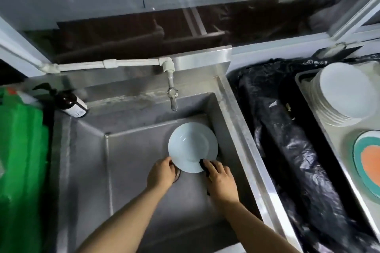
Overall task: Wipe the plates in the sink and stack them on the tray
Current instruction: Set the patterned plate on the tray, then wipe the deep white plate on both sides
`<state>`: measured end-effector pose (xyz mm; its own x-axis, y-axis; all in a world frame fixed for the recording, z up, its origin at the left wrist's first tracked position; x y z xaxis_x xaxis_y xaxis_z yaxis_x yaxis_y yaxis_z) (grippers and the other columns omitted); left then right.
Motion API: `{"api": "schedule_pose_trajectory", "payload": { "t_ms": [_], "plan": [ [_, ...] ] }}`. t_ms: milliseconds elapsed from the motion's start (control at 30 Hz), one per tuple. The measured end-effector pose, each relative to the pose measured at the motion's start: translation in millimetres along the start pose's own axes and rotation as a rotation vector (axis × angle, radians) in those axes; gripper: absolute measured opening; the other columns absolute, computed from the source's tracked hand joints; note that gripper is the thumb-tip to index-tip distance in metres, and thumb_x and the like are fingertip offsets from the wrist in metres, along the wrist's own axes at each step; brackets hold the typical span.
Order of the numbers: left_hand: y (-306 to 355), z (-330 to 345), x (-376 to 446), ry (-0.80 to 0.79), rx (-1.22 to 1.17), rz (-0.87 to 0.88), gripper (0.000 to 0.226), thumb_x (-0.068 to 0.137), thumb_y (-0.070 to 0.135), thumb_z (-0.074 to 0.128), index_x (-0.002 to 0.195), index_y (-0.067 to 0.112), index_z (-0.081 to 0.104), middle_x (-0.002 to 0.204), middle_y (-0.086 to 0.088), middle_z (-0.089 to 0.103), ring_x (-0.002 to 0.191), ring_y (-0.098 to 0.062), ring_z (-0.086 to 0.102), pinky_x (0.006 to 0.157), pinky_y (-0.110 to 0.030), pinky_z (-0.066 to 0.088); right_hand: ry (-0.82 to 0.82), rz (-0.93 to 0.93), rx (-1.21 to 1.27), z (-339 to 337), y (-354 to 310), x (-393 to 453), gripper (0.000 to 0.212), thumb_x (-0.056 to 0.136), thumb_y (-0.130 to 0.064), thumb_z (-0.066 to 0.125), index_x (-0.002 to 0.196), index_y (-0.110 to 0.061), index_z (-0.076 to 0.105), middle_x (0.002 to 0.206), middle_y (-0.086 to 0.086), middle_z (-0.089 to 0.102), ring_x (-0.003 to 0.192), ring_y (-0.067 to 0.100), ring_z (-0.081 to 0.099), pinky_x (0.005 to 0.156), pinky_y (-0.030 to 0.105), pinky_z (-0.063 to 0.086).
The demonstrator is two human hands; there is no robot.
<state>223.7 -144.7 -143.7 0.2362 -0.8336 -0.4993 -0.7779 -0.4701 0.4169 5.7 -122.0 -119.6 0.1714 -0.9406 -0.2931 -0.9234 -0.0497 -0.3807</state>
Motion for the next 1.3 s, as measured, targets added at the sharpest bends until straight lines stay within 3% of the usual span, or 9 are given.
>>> {"api": "schedule_pose_trajectory", "payload": {
  "t_ms": [100, 267, 433, 567, 667, 967, 1100, 1200, 1300],
  "plan": [
    [-18, 30, 28, -0.056, -0.232, -0.138, 0.023, 0.094, 0.013, 0.054, 0.11, 0.015, 0.071, 0.105, -0.007, 0.074, 0.091, -0.028, 0.064, 0.069, -0.027, 0.039, -0.066, 0.067, -0.001, 32, 8, 0, 0.066, 0.088, -0.015, 0.057, 0.149, -0.035, 0.041, 0.141, -0.003, 0.05, 0.115, 0.029, 0.049, 0.099, 0.038, 0.045],
    [-42, 88, 67, -0.106, -0.653, -0.402, 0.013, 0.081, 0.026, 0.065, 0.072, 0.016, 0.066, 0.07, -0.002, 0.069, 0.07, -0.024, 0.061, 0.064, -0.033, 0.045, -0.11, 0.158, 0.023, 72, 24, 12, 0.064, 0.094, -0.02, 0.054, 0.152, -0.037, 0.034, 0.145, -0.006, 0.044, 0.122, 0.026, 0.045, 0.104, 0.036, 0.042],
    [-44, 136, 87, -0.182, -1.047, -0.596, 0.031, 0.068, 0.019, 0.063, 0.097, 0.011, 0.07, 0.097, -0.011, 0.074, 0.095, -0.035, 0.068, 0.076, -0.038, 0.053, -0.118, 0.183, 0.064, 93, 33, 20, 0.062, 0.094, -0.019, 0.057, 0.151, -0.034, 0.038, 0.144, -0.002, 0.046, 0.122, 0.028, 0.047, 0.106, 0.039, 0.041],
    [-36, 147, 92, -0.129, -1.295, -0.673, 0.025, 0.09, 0.009, 0.068, 0.115, 0.011, 0.068, 0.101, -0.007, 0.072, 0.098, -0.03, 0.068, 0.094, -0.046, 0.056, -0.099, 0.199, 0.1, 97, 37, 24, 0.056, 0.097, -0.026, 0.06, 0.149, -0.033, 0.041, 0.14, 0.0, 0.05, 0.119, 0.029, 0.049, 0.104, 0.041, 0.044],
    [-24, 143, 95, -0.183, -1.437, -0.661, 0.022, 0.097, 0.016, 0.067, 0.118, 0.023, 0.065, 0.109, -0.002, 0.072, 0.099, -0.024, 0.067, 0.081, -0.036, 0.056, -0.098, 0.219, 0.14, 94, 41, 27, 0.057, 0.096, -0.038, 0.063, 0.149, -0.033, 0.043, 0.137, -0.001, 0.051, 0.118, 0.028, 0.049, 0.101, 0.037, 0.044],
    [-21, 124, 81, -0.187, -1.463, -0.635, 0.024, 0.101, 0.01, 0.059, 0.124, 0.015, 0.062, 0.107, -0.006, 0.071, 0.092, -0.022, 0.067, 0.07, -0.034, 0.054, -0.068, 0.236, 0.333, 64, 41, 30, 0.054, 0.095, -0.049, 0.06, 0.145, -0.034, 0.047, 0.133, -0.004, 0.051, 0.121, 0.019, 0.051, 0.098, 0.029, 0.044],
    [-28, 108, 50, -0.148, -1.457, -0.639, 0.028, 0.102, 0.009, 0.057, 0.129, 0.012, 0.06, 0.123, -0.015, 0.068, 0.108, -0.036, 0.065, 0.083, -0.046, 0.057, -0.061, 0.235, 0.398, 39, 30, 33, 0.048, 0.099, -0.047, 0.052, 0.144, -0.03, 0.05, 0.129, 0.002, 0.054, 0.118, 0.019, 0.055, 0.09, 0.017, 0.038],
    [-33, 86, 22, -0.092, -1.366, -0.586, 0.027, 0.101, 0.003, 0.053, 0.12, 0.021, 0.06, 0.114, -0.008, 0.067, 0.101, -0.032, 0.064, 0.079, -0.051, 0.058, -0.057, 0.181, 0.408, 17, 18, 30, 0.041, 0.102, -0.039, 0.051, 0.141, -0.026, 0.054, 0.124, 0.001, 0.055, 0.095, -0.007, 0.057, 0.078, -0.003, 0.032],
    [-37, 68, 0, 0.003, -1.155, -0.568, 0.026, 0.097, 0.005, 0.057, 0.117, 0.02, 0.066, 0.116, -0.011, 0.069, 0.099, -0.034, 0.065, 0.082, -0.056, 0.059, -0.075, 0.147, 0.424, -1, 8, 22, 0.038, 0.103, -0.038, 0.05, 0.139, -0.027, 0.055, 0.12, -0.002, 0.053, 0.084, -0.017, 0.055, 0.075, -0.001, 0.035]
  ]
}}
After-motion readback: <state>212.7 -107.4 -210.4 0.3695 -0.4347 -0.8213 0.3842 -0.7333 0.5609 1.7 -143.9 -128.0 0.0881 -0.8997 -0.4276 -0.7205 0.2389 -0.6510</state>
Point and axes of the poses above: each hand's wrist, its own x-axis towards the middle knuckle, its own z-axis out of the palm, y = z × x, the point moved 3 cm from there along x, towards the middle knuckle
